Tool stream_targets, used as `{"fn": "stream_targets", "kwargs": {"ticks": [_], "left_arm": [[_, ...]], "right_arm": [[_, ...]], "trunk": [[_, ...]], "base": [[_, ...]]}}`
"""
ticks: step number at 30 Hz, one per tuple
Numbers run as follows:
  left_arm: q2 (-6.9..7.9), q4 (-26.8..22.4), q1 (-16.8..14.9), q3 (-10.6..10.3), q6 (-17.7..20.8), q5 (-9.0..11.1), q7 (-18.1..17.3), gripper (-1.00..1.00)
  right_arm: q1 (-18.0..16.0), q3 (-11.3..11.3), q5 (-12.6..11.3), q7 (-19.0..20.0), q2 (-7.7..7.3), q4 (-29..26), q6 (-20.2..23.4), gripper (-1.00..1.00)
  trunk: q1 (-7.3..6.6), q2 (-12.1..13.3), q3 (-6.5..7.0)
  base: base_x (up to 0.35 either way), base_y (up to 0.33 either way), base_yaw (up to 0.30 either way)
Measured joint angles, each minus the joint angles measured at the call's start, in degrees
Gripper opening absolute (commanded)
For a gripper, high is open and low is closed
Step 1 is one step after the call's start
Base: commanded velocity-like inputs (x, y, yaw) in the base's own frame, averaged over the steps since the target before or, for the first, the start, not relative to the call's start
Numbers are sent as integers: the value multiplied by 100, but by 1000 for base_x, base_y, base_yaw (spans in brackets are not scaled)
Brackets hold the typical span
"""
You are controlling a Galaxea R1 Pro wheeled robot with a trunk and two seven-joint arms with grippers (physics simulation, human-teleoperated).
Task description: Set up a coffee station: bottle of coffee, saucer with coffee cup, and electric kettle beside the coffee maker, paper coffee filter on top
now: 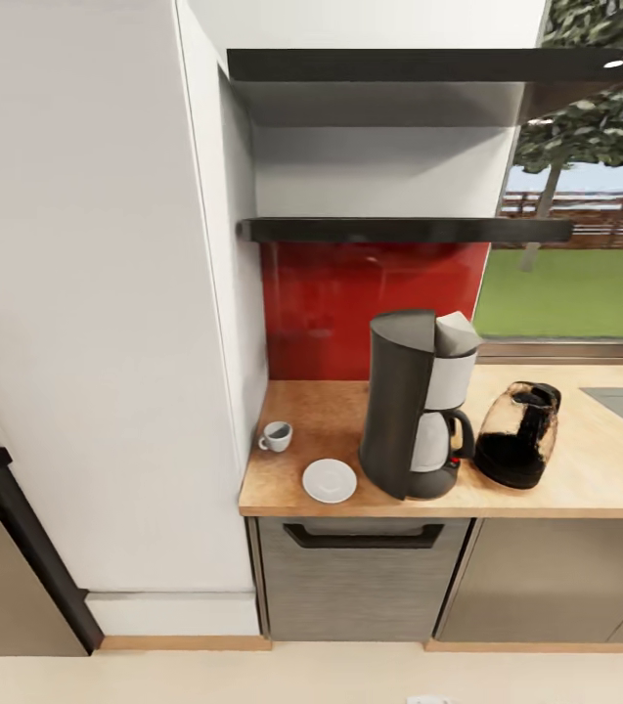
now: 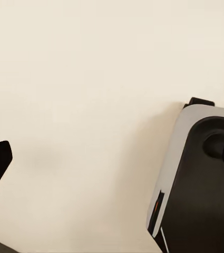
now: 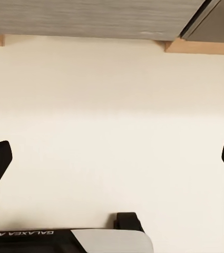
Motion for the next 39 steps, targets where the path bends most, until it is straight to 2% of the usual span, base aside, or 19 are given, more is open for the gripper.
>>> {"fn": "stream_targets", "kwargs": {"ticks": [17,28,32,39], "left_arm": [[35,45,8,10,21,9,-7,100],[92,74,26,-49,47,-50,-15,100],[93,69,15,-65,69,-60,-16,100],[167,59,4,-68,85,-60,-14,100]], "right_arm": [[-2,-23,-8,-20,11,-24,-15,100],[-6,-24,-23,13,90,-1403,-174,100],[-7,-16,-24,17,111,-1719,-315,100],[-6,2,-21,27,146,-2051,-523,100]], "trunk": [[0,0,0],[0,0,0],[1,0,0],[3,0,0]], "base": [[0,-5,0],[0,0,0],[-53,0,0],[-274,0,0]]}}
